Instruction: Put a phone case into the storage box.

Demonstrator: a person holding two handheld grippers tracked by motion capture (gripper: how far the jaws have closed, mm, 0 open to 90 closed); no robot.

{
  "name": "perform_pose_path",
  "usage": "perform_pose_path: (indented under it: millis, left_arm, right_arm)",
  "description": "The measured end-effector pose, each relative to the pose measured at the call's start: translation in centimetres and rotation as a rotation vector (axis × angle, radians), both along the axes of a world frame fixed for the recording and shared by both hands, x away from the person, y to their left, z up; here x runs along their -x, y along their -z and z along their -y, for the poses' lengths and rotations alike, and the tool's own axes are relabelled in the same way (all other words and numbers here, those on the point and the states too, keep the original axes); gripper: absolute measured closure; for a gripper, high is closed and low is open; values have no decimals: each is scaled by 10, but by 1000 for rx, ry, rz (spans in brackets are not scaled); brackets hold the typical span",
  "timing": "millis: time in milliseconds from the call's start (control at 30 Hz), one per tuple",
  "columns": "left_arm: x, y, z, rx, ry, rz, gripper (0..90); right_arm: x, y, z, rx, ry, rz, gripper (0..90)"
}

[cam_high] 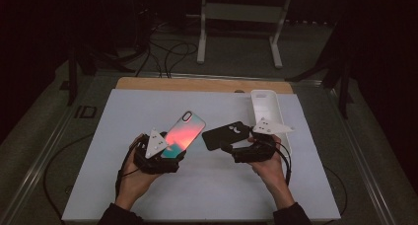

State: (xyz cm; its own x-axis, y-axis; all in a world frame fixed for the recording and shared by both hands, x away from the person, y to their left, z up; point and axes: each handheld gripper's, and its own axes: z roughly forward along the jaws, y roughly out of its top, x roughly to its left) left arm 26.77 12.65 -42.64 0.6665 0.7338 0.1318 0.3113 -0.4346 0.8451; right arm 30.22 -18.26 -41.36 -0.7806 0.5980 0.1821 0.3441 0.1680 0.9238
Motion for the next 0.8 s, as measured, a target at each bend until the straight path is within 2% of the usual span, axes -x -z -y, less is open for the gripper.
perform_pose_path:
  millis: [200,300,567,700,800]
  left_arm:
    - [0,-3,8,-14,26,19,168]
    - [1,-5,13,-13,45,37,168]
    - [6,-4,21,7,75,56,168]
    - [7,-4,24,14,90,61,168]
    - [9,-4,25,22,96,60,168]
  right_arm:
    - [-2,-4,-13,-5,-41,-6,90]
    - [-4,-5,-23,-24,-68,-27,90]
    - [-10,-4,-43,-15,-106,-88,92]
    - [-11,-4,-49,-9,-113,-100,155]
    - [-11,-5,-52,4,-91,-112,258]
